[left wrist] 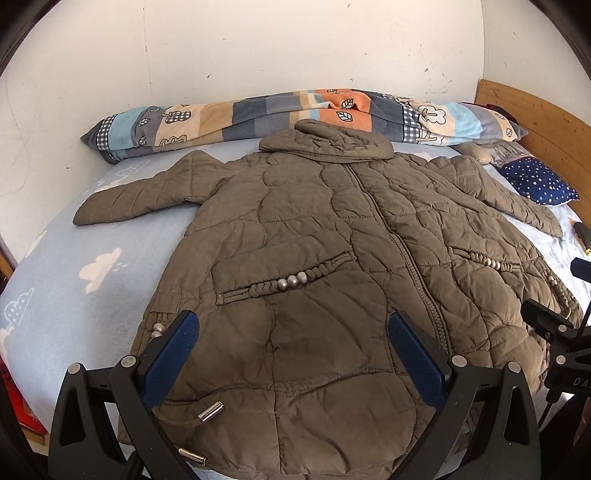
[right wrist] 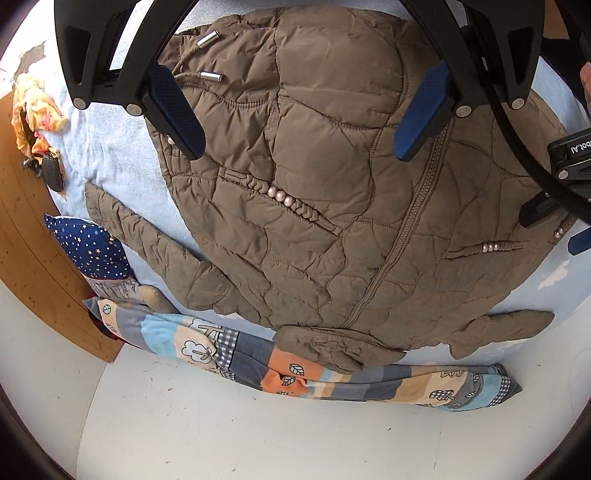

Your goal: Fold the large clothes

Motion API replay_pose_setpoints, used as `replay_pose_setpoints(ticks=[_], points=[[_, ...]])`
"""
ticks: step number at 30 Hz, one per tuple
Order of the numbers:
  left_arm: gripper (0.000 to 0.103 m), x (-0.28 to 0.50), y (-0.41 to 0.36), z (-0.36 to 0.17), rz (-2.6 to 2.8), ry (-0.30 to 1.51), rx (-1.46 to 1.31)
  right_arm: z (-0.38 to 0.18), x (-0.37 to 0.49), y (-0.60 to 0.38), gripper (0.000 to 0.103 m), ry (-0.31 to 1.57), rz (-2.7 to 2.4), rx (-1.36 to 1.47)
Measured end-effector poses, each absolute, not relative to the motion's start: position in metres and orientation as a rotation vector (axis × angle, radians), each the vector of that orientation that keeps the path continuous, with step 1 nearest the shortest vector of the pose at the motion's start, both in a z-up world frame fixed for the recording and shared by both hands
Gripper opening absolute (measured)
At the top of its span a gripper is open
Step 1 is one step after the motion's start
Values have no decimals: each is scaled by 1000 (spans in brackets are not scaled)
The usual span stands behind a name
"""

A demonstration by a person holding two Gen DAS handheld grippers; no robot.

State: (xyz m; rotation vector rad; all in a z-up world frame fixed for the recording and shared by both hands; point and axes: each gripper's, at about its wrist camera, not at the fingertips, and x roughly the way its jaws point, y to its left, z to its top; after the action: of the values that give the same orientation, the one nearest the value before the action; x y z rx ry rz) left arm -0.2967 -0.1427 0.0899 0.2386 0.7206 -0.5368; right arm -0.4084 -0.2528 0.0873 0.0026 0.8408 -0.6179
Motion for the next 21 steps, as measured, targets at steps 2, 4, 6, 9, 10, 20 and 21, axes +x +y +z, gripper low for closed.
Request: replay_pose_setpoints(ticks=[2,4,6,9,10,20,21], points=[[102,-296,-141,90,-533,722,239,87,-408,-252,103,844,-617,10],[102,-295,-139,90,-531,723,235,89,-408,-251,103,845,-619,13],[102,-295,-138,90,-525,722,234,91,-409,-250,103,845,-617,13],[102,-295,-137,90,-524,723,236,93,-411,-249,103,846,-614,12],[102,-295,-136,90,-523,723,235,92,-411,-249,103,845,-616,12],[102,-295,-134,90,-520,721,237,95,-416,-249,103,846,-614,23],[102,-295,-134,90,-522,721,236,95,-416,-249,103,846,-613,24]])
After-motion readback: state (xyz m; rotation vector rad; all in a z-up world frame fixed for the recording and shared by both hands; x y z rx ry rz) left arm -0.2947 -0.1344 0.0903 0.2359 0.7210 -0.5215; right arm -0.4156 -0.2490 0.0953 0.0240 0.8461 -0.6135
